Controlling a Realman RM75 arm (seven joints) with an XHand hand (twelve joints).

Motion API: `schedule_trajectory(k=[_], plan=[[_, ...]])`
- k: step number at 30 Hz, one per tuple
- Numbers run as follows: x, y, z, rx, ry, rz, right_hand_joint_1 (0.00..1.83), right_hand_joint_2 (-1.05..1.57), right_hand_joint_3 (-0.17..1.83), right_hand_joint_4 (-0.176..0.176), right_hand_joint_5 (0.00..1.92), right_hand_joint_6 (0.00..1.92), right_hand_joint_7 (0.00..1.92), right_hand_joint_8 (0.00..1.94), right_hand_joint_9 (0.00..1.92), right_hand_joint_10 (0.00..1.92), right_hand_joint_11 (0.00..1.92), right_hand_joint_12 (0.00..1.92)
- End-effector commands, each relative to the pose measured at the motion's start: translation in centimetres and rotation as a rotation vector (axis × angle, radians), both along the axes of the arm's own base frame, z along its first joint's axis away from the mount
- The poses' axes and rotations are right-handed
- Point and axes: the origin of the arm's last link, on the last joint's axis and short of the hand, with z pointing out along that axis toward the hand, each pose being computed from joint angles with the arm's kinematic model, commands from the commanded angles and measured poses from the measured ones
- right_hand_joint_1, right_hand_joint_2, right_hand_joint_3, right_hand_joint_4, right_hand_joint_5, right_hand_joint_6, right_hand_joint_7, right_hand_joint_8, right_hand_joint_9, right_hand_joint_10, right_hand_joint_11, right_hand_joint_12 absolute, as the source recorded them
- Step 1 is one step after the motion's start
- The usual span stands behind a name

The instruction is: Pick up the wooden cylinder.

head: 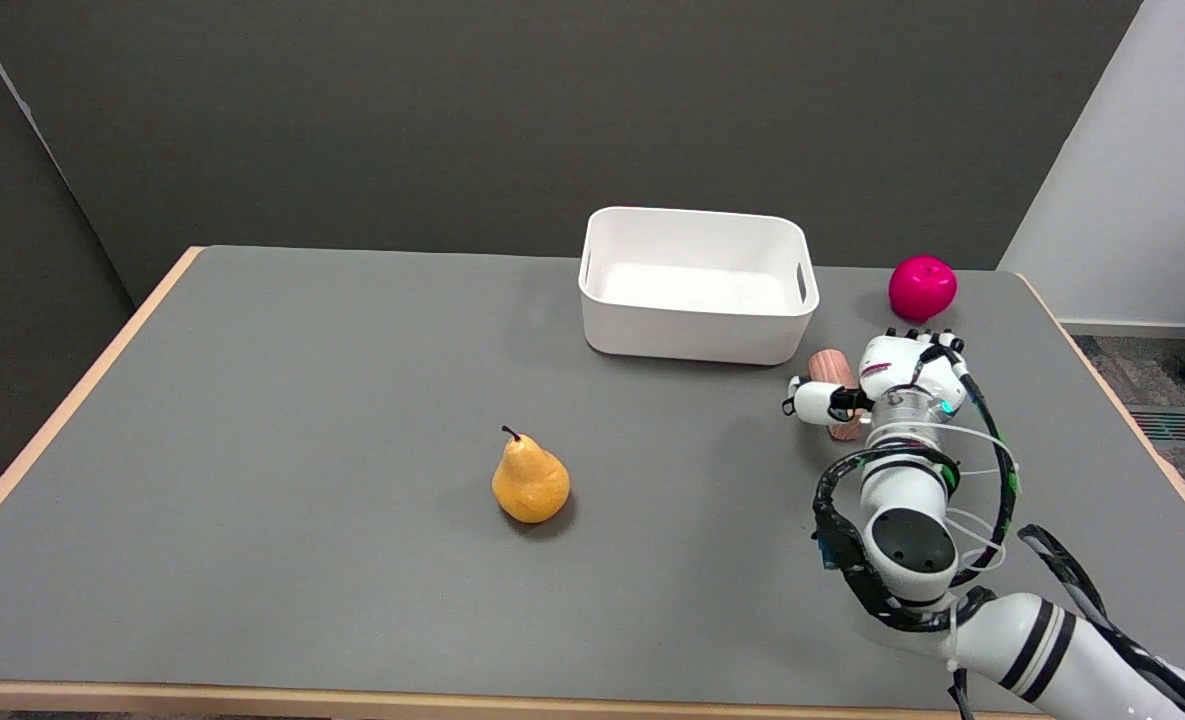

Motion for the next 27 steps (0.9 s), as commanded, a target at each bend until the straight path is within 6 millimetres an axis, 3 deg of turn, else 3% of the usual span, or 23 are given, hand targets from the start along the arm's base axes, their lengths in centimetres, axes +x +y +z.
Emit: schedule_trajectory(k=[1,13,27], plan=[[-1.9,-1.2,1.5,-0.007,-0.099,-0.028,0.27,0.63,0.73,-0.176,0.37,0.84,0.47,0.7,0.21,0.94,0.08,1.28],[-1.1,-2.4,1.7,-0.011,-0.101,-0.005,0.34,0.64,0.74,-0.176,0.36,0.83,0.47,0.7,0.21,0.93,0.07,1.27],[-0.5,-3.8,1.2,0.01,-0.081,0.003,0.6,0.68,0.82,-0.176,0.39,0.89,0.59,0.85,0.31,1.03,0.08,1.28]])
